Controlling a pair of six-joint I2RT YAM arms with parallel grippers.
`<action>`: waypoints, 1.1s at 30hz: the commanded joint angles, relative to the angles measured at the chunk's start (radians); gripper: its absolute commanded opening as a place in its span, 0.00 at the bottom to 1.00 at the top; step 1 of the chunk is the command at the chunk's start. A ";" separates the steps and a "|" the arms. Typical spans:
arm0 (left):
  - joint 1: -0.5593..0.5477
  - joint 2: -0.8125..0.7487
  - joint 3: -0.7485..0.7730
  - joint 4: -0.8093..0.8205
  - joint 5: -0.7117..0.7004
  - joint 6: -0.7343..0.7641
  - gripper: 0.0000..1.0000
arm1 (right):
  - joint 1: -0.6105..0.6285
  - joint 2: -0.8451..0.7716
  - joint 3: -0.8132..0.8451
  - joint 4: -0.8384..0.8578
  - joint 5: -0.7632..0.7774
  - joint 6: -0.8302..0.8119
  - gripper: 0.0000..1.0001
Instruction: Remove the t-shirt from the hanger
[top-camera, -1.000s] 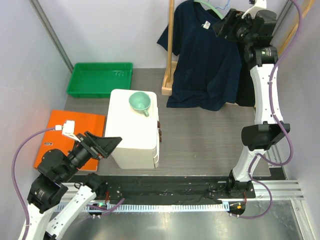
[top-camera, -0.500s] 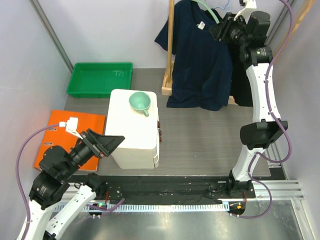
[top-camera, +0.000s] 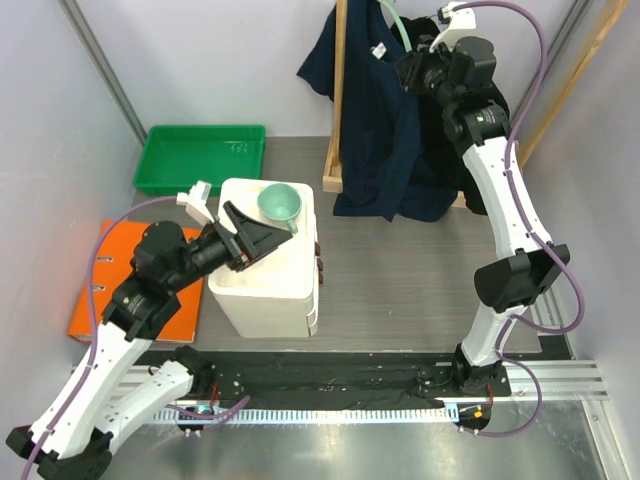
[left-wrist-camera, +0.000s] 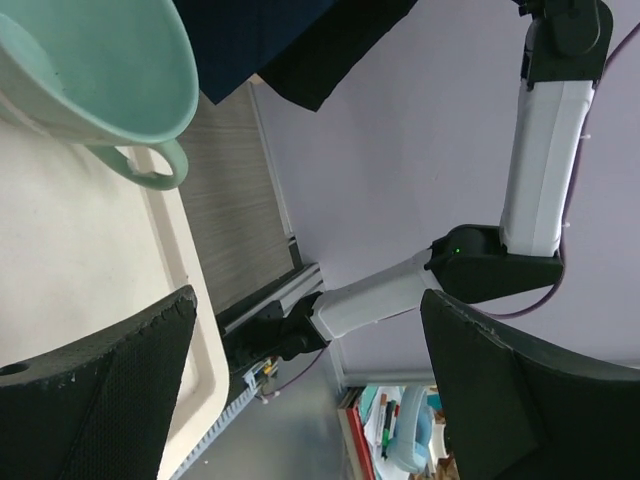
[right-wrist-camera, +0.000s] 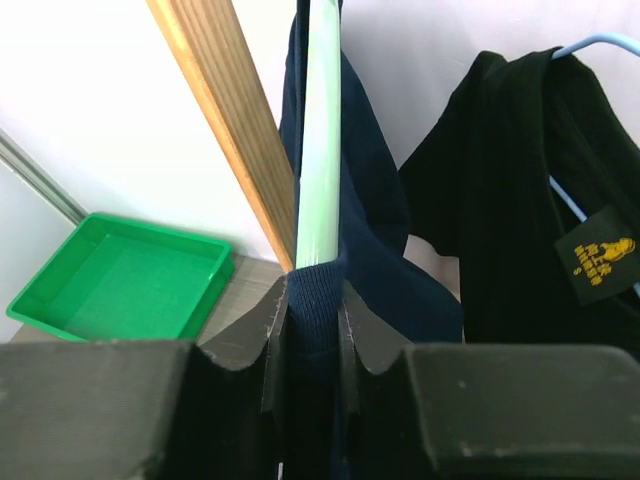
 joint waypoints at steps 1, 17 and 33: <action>0.002 0.041 0.114 0.095 0.064 0.021 0.93 | 0.040 -0.079 -0.015 0.057 0.067 0.010 0.01; 0.002 0.136 0.152 0.260 0.138 -0.004 0.92 | 0.048 -0.246 -0.107 0.192 0.120 0.045 0.01; 0.002 0.355 0.332 0.339 0.276 -0.005 0.91 | 0.063 -0.449 -0.174 -0.075 0.221 0.113 0.01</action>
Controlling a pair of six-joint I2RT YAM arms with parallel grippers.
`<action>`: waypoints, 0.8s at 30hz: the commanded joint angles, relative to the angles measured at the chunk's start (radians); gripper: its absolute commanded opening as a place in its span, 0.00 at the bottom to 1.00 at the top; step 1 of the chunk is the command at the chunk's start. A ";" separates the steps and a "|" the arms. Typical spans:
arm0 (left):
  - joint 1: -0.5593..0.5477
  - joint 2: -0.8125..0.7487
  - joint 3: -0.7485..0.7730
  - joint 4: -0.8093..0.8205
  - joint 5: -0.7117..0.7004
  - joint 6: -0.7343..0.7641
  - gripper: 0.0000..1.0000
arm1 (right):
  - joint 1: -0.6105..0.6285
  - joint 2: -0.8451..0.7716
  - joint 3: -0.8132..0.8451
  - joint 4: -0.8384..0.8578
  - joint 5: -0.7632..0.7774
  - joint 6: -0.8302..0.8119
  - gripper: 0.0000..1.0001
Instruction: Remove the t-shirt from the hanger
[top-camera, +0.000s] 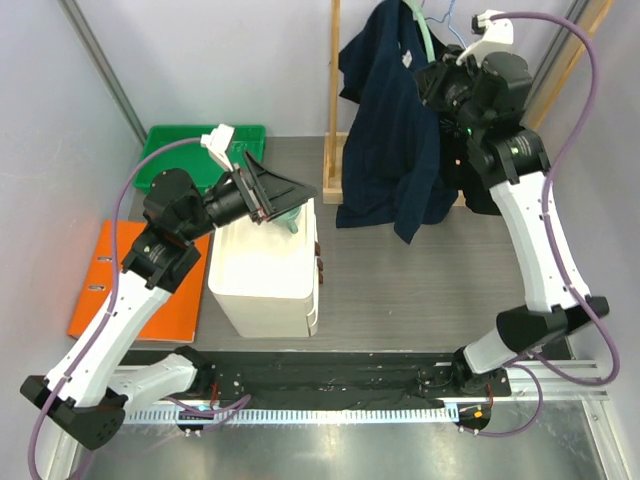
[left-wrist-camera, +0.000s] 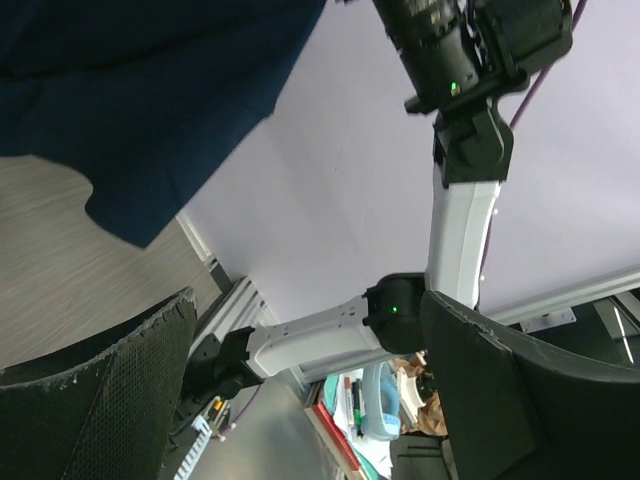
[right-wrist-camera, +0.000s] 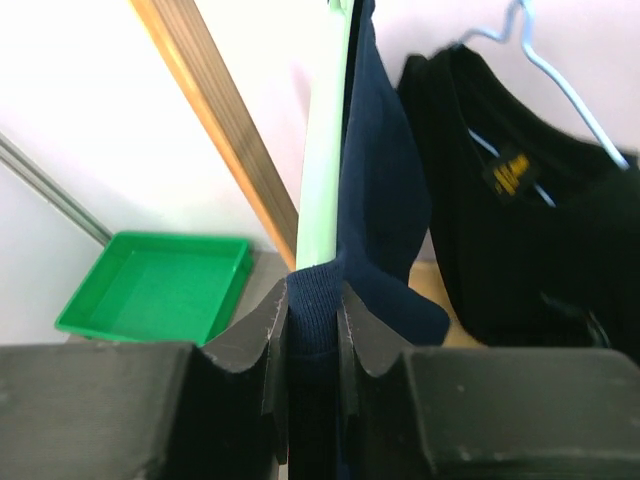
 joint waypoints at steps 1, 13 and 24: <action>0.001 0.065 0.075 0.087 0.095 -0.003 0.91 | 0.006 -0.210 -0.103 0.040 0.067 0.029 0.01; -0.109 0.260 0.214 0.274 0.170 -0.038 0.90 | 0.006 -0.599 -0.404 -0.204 -0.031 0.110 0.01; -0.378 0.470 0.351 0.286 -0.073 0.103 0.77 | 0.006 -0.885 -0.738 -0.223 -0.215 0.130 0.01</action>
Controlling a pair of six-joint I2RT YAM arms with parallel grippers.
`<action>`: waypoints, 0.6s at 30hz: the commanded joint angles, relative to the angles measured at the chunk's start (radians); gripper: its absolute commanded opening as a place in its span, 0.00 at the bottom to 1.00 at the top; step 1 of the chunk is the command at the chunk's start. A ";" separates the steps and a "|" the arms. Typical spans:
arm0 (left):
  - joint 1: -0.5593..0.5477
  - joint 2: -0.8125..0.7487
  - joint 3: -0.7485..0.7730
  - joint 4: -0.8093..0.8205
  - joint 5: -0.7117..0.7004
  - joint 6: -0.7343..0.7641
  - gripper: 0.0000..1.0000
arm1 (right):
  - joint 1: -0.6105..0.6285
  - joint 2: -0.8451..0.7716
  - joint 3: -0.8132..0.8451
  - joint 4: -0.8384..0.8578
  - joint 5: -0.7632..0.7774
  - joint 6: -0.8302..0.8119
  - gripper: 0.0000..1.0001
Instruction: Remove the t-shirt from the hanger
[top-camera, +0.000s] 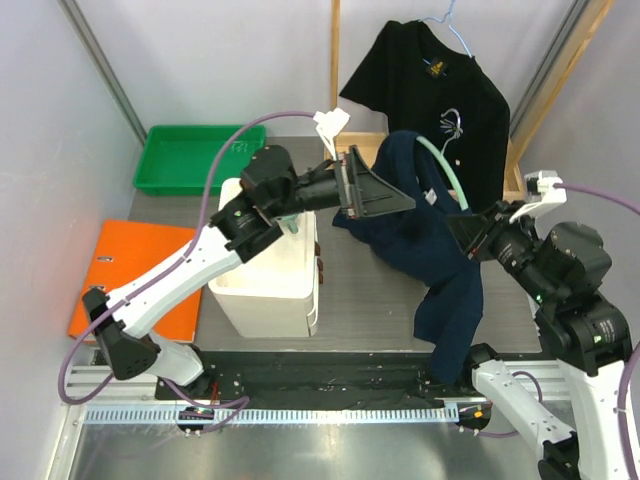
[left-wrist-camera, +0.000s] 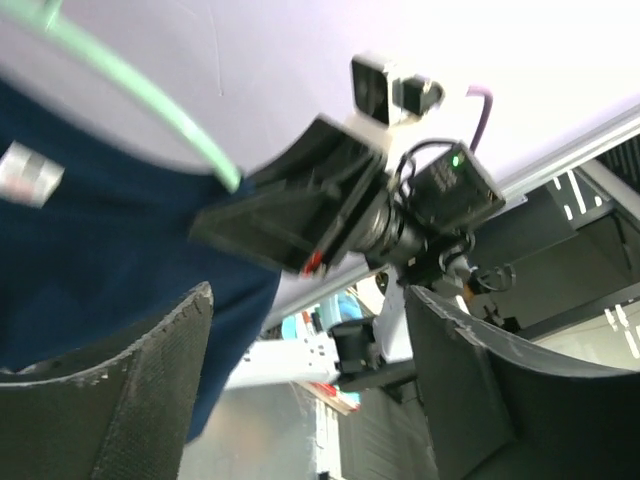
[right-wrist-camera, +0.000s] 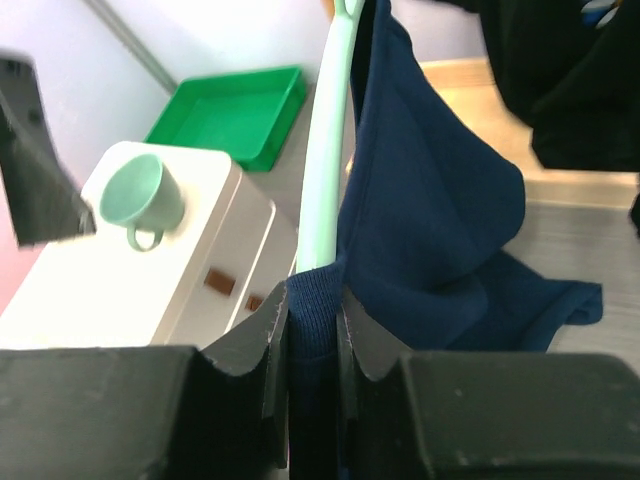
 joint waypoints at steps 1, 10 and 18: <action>-0.071 0.079 0.077 0.049 -0.126 0.083 0.75 | 0.006 -0.058 -0.091 0.142 -0.099 0.014 0.01; -0.125 0.171 0.079 0.028 -0.281 0.083 0.55 | 0.006 -0.111 -0.176 0.222 -0.144 0.000 0.01; -0.128 0.219 0.105 0.003 -0.367 0.007 0.52 | 0.006 -0.128 -0.199 0.245 -0.187 -0.005 0.01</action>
